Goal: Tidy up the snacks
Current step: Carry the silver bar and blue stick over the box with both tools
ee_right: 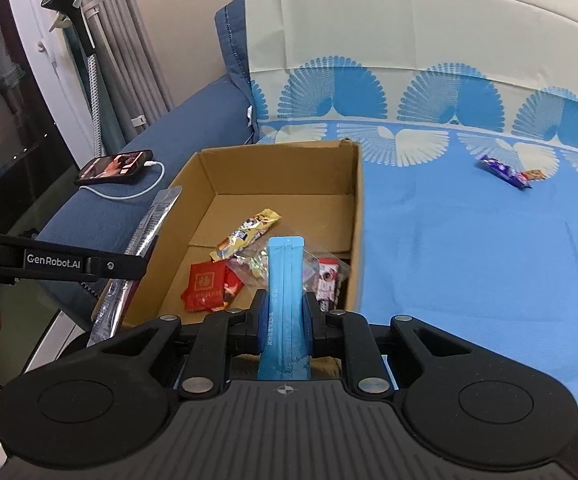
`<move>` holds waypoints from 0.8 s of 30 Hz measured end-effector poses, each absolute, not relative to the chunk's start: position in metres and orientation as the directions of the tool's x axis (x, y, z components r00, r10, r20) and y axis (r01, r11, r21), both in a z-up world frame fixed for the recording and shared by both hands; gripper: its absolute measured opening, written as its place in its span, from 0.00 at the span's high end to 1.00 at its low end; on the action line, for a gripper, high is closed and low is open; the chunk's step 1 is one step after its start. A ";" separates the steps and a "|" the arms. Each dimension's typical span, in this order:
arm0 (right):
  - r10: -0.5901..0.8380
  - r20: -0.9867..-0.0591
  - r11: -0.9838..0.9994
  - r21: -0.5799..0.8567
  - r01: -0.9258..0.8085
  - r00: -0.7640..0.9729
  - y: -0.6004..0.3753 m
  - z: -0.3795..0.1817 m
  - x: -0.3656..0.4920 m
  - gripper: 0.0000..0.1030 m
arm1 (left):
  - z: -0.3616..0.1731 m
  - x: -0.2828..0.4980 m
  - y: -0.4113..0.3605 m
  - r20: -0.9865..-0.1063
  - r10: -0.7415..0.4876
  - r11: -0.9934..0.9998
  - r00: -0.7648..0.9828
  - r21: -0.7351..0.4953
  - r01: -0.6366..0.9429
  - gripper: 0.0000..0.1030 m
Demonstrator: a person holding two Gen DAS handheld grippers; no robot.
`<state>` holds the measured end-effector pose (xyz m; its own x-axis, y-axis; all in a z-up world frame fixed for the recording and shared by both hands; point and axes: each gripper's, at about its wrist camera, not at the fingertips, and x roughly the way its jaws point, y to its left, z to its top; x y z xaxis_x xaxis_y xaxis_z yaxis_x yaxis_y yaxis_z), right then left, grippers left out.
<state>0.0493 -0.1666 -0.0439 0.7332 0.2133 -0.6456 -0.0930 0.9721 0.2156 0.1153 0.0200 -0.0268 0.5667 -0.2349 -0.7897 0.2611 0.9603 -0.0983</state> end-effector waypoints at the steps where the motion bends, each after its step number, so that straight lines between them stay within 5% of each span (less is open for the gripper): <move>1: 0.218 -0.648 0.971 0.216 -0.099 0.730 -0.165 -0.045 0.056 0.81 | -0.027 0.122 0.020 -0.792 -0.228 0.962 0.566 -0.092 0.258 0.71; 24: 0.264 -0.694 0.962 0.238 -0.133 0.670 -0.154 -0.091 0.183 0.81 | -0.083 0.239 0.000 -0.860 -0.087 0.967 0.504 0.049 0.250 0.70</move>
<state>0.1831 -0.1544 -0.0906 0.6696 0.2645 -0.6940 -0.1332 0.9621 0.2381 0.2393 0.0004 -0.0831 0.5036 -0.0866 -0.8596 0.2499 0.9670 0.0490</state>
